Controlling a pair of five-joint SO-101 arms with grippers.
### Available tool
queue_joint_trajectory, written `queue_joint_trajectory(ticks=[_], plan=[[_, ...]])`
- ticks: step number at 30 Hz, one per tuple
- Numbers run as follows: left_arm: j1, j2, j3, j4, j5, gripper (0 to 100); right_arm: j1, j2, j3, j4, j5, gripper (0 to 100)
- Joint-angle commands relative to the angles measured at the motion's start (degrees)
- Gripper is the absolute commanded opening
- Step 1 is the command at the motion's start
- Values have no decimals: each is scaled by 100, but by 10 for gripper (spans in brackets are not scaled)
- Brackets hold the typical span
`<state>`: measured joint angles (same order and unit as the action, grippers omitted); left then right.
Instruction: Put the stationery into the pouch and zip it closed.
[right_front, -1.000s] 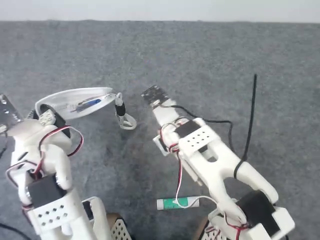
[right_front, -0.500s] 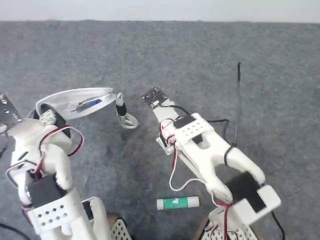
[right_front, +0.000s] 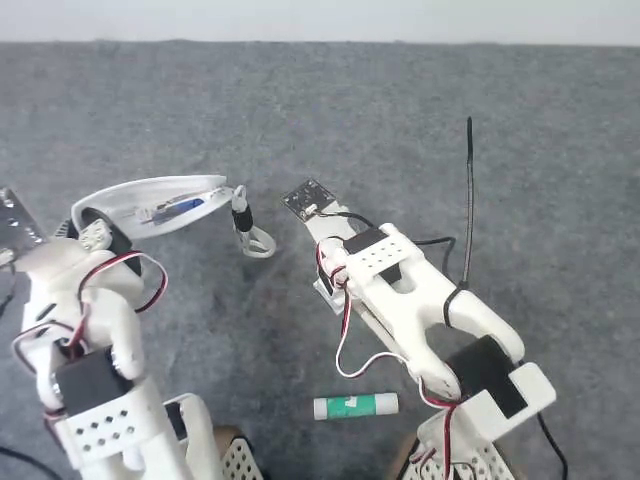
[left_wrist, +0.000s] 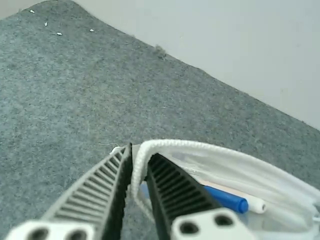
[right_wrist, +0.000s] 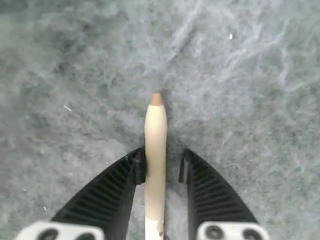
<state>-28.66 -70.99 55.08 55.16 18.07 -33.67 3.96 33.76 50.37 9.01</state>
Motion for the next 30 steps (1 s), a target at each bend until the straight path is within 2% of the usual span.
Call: queue_joint_trajectory(ticks=[1, 4, 10, 16, 21, 30], plan=[[44, -44, -57, -193, 62, 13, 48, -31, -281, 57, 53, 50], [44, -44, -57, -193, 62, 13, 48, -92, -281, 57, 70, 2], [44, -44, -48, -193, 62, 13, 40, -752, -237, 101, 18, 6], [53, -44, -48, -193, 62, 13, 48, -1859, 132, 48, -905, 6], [70, -44, -48, -185, 62, 13, 48, -2756, 316, 40, -1134, 6], [923, -475, -48, 158, -185, 13, 92, -4145, 1002, -760, -1855, 6]])
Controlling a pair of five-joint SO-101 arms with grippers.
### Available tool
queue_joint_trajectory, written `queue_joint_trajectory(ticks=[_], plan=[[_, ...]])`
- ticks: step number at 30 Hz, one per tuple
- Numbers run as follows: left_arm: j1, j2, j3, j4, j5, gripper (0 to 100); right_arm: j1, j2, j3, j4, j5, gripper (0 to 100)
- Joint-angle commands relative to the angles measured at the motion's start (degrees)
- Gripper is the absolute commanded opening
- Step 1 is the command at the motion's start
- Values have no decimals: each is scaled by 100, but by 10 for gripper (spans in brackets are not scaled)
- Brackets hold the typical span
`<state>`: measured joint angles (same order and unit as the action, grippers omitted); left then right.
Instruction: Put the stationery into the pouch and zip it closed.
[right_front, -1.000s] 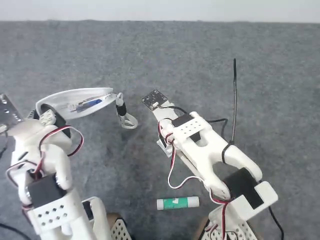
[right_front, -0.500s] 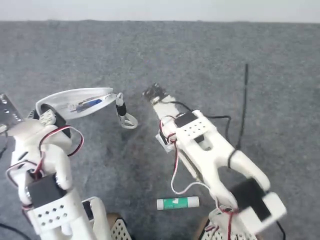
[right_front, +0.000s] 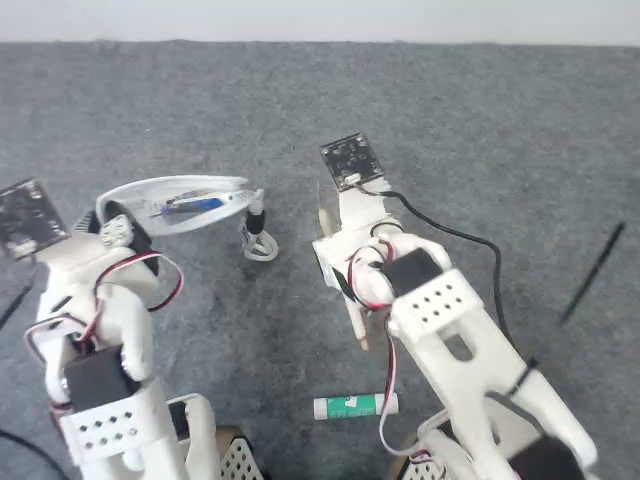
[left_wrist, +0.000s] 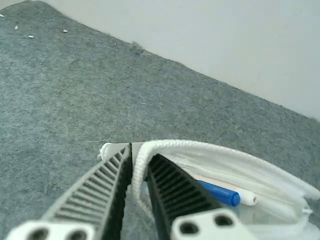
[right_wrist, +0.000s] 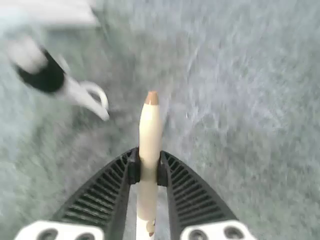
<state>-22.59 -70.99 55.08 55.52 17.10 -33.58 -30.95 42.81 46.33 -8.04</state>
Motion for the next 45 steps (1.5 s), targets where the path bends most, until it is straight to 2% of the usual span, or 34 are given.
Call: queue_joint_trajectory(ticks=[1, 11, 20, 29, 33, 39, 41, 45], plan=[[387, -633, -13, 193, -88, 13, 84, -848, 229, -462, -149, 6], [835, -1908, 699, 26, -290, 39, -48, -2985, 1433, -1341, -237, 6], [1073, -1723, 699, 35, -404, 36, -382, -4629, 1495, -1191, -615, 6], [1196, -1591, 690, 26, -501, 13, -1262, -5965, 1512, -1640, -624, 6], [1196, -1442, 673, 18, -501, 12, -1288, -6062, 1978, -2747, -607, 6], [1169, -870, 426, 26, -501, 12, -1288, -6053, 3349, -5631, -413, 6], [1169, -730, 365, 26, -501, 12, -1288, -6026, 3552, -6149, -167, 6], [1169, -651, 338, 26, -501, 12, -1288, -5596, 3508, -6545, -97, 6]])
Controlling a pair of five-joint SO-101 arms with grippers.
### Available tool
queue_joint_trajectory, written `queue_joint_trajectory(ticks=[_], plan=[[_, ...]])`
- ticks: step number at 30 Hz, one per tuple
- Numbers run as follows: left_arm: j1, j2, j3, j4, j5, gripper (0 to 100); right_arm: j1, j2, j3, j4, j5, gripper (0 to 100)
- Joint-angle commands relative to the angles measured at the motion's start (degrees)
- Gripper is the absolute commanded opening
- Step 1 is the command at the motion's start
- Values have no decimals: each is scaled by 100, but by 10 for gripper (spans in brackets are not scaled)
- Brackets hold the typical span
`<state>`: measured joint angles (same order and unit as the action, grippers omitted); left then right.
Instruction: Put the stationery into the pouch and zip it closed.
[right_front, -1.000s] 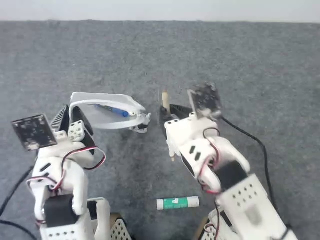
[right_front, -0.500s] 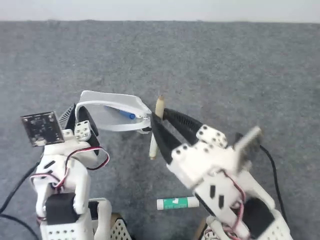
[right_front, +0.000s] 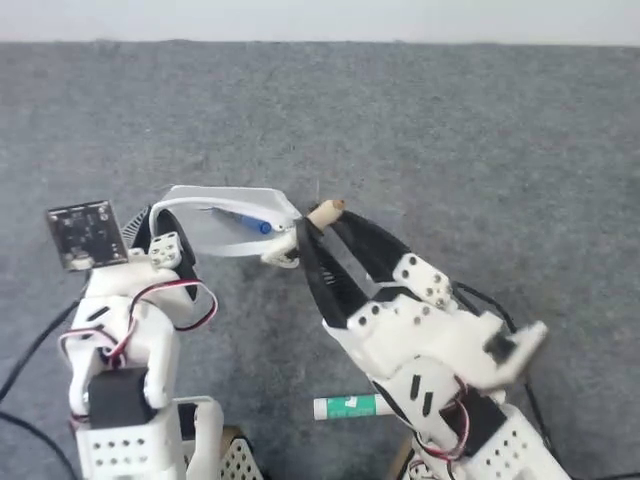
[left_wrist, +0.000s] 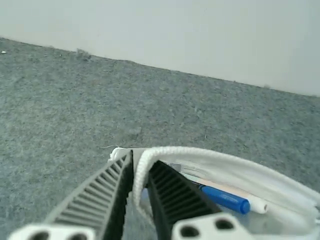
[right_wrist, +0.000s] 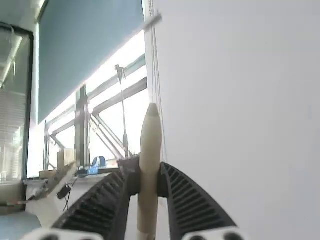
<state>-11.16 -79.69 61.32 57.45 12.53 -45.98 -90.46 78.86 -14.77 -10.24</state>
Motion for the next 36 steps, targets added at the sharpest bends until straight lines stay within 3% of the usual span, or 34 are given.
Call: queue_joint_trajectory(ticks=[1, 19, 29, 36], plan=[[26, 220, -286, -167, -44, 12, -48, 523, -141, -541, 123, 6], [18, 220, -277, -149, -53, 12, 189, 4910, -862, -3240, 167, 6], [-123, 220, -286, -167, -53, 13, -426, 5587, -360, -3301, 1433, 13], [-123, 220, -286, -167, -53, 13, -541, 5305, -211, -2607, 1451, 205]])
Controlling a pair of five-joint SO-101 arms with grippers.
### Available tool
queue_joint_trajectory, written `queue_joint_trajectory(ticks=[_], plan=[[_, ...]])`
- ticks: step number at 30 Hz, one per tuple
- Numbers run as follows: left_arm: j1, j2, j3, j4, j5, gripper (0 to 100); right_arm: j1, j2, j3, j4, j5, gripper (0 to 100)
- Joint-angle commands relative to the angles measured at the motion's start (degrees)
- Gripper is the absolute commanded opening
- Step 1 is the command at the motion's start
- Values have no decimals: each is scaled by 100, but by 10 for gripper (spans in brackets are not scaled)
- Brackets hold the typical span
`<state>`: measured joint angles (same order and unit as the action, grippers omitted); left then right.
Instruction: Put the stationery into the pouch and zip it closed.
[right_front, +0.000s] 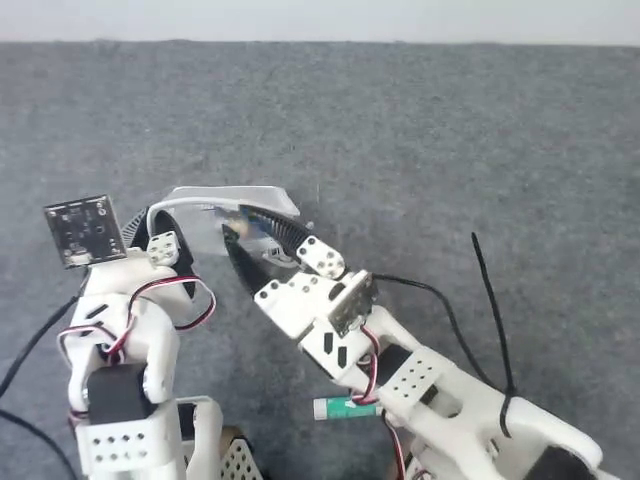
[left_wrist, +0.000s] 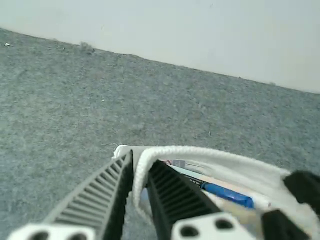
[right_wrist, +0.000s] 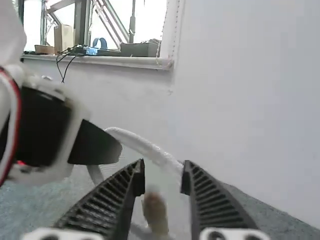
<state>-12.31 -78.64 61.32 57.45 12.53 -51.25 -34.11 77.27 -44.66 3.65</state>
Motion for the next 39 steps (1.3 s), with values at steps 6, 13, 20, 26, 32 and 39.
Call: queue_joint_trajectory(ticks=[6, 13, 20, 26, 32, 39], plan=[[-18, 114, -286, -167, -53, 13, 4, -1147, 79, 1007, 53, 205], [-26, 114, -286, -167, -53, 13, 356, -3196, 79, 3398, -387, 208], [-26, 114, -286, -167, -44, 13, 629, -4919, -343, 6062, -782, 208], [-26, 114, -286, -176, -26, 13, 629, -5059, -360, 6554, -765, 206], [-519, 141, -259, -387, 149, 13, 629, -5059, -396, 6985, 88, 206], [-615, 141, -268, -387, 176, 13, 629, -5015, -1055, 8435, 334, 206]])
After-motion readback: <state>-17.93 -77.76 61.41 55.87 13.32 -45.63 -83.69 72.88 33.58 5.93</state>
